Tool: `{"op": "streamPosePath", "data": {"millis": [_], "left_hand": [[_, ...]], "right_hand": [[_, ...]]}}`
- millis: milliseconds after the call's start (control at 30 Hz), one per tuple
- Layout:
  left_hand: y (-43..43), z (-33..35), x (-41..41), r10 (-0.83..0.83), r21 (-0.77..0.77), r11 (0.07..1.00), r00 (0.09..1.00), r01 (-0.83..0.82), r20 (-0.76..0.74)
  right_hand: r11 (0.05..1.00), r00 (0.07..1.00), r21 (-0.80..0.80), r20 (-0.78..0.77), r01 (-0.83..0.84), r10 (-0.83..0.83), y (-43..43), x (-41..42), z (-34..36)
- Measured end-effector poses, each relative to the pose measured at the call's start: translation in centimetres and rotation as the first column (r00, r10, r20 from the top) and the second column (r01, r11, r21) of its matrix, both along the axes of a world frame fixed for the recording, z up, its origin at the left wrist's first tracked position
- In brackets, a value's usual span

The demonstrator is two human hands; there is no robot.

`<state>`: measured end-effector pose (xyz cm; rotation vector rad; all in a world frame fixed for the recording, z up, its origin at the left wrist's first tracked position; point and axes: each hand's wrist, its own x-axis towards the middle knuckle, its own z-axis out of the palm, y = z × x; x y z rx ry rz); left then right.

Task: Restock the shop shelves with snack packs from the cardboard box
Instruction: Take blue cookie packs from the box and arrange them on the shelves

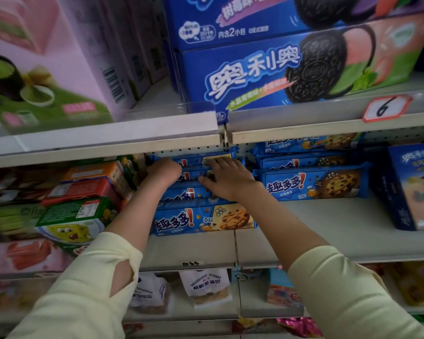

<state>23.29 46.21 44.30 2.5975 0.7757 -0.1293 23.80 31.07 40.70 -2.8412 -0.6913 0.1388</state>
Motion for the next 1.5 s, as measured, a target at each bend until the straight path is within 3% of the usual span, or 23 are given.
{"op": "streamPosePath", "data": {"millis": [200, 400, 700, 800, 867, 933, 1033, 1100, 1200, 1300, 1367, 1500], "left_hand": [[1.8, -0.7, 1.8, 0.188, -0.076, 0.980, 0.979, -0.183, 0.078], [1.2, 0.0, 2.5, 0.138, -0.169, 0.979, 0.981, -0.114, 0.138], [1.4, -0.7, 2.3, 0.050, -0.298, 0.954, 0.960, 0.036, 0.277], [1.5, -0.7, 1.5, -0.001, -0.324, 0.943, 0.973, 0.078, 0.231], [1.2, -0.6, 0.5, -0.052, -0.287, 0.951, 0.977, 0.112, 0.208], [0.5, -0.2, -0.9, -0.073, -0.154, 0.981, 0.964, 0.114, 0.254], [0.6, -0.7, -3.1, -0.070, 0.062, 0.997, 0.944, 0.053, 0.321], [0.9, -1.5, -4.8, -0.012, 0.083, 0.996, 0.927, -0.020, 0.375], [0.9, -2.8, -6.8, 0.139, -0.049, 0.990, 0.909, -0.130, 0.394], [0.8, -3.0, -6.6, 0.275, -0.258, 0.943, 0.926, -0.208, 0.258], [1.0, -2.9, -6.0, 0.283, -0.343, 0.916, 0.941, -0.208, 0.184], [0.8, -2.9, -5.7, 0.242, -0.384, 0.911, 0.948, -0.150, 0.205]], "right_hand": [[0.992, 0.998, 0.127, 0.059, -0.008, 0.001, 0.3, 1.7, 1.3], [0.999, 0.999, 0.000, 0.023, -0.042, 0.042, 0.5, 2.9, 0.1], [0.998, 0.999, -0.042, 0.000, 0.036, -0.036, -0.3, 2.9, 0.1], [0.996, 0.998, -0.064, -0.002, 0.069, -0.069, -0.4, 2.3, 0.8], [1.000, 1.000, -0.020, 0.003, 0.023, -0.023, -0.6, 1.1, 1.5], [0.994, 0.995, 0.035, -0.014, -0.100, 0.101, -0.7, -0.8, 2.0], [0.956, 0.957, -0.061, -0.053, -0.288, 0.285, -0.6, -4.0, 1.2], [0.949, 0.959, -0.143, -0.014, -0.282, 0.283, -0.5, -4.9, 0.1], [0.962, 0.971, -0.141, 0.029, -0.233, 0.239, -0.5, -4.5, -0.4], [0.968, 0.974, -0.123, 0.033, -0.219, 0.224, -0.4, -4.3, -0.4], [0.972, 0.979, -0.125, 0.026, -0.199, 0.204, -0.6, -4.4, -0.5], [0.971, 0.982, -0.155, 0.022, -0.183, 0.189, -0.8, -4.2, -0.4]]}}
